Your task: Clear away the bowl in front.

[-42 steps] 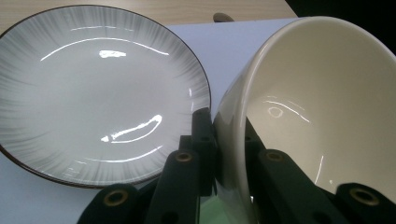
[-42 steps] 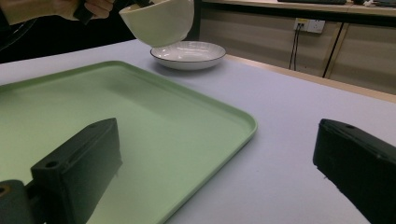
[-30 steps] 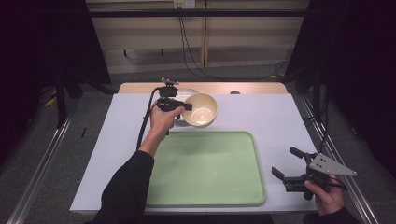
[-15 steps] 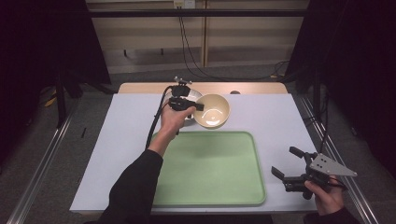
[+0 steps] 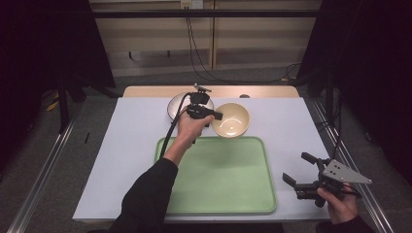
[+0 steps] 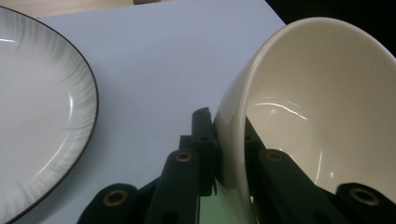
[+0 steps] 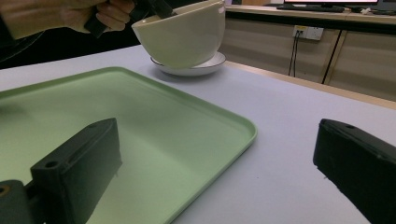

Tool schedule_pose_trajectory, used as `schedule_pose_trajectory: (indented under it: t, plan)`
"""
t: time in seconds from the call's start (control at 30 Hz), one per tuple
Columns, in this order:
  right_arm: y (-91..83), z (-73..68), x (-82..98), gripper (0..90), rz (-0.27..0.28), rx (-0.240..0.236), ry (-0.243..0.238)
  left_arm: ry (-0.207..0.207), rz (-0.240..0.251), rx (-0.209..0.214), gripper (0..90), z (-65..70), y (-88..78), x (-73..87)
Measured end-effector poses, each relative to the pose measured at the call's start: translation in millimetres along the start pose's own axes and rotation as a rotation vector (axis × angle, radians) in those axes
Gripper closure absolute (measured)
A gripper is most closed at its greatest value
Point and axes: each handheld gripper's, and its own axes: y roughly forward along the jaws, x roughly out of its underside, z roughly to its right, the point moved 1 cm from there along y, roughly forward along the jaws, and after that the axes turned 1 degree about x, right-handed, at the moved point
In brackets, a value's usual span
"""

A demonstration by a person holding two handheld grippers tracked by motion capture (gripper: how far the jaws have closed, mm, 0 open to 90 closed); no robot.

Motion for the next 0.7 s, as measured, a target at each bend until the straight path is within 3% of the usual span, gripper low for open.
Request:
schedule_pose_trajectory:
  t: [0.2,0.43,0.63,0.7]
  plan:
    - [0.4,-0.6,0.3,0.6,-0.001,0.005,0.0,-0.001,-0.027,0.009,83.2,6.7,11.4,0.1]
    - [0.5,-0.6,0.4,0.5,0.0,0.009,-0.001,0.028,-0.064,0.027,83.2,18.4,24.5,-1.6]
    - [0.5,-0.4,0.4,0.5,0.001,0.007,-0.004,0.011,-0.059,0.044,83.2,25.9,33.6,-1.1]
    - [0.6,-0.1,0.4,0.5,0.0,0.006,-0.005,0.032,-0.078,0.039,83.3,27.9,36.0,-1.4]
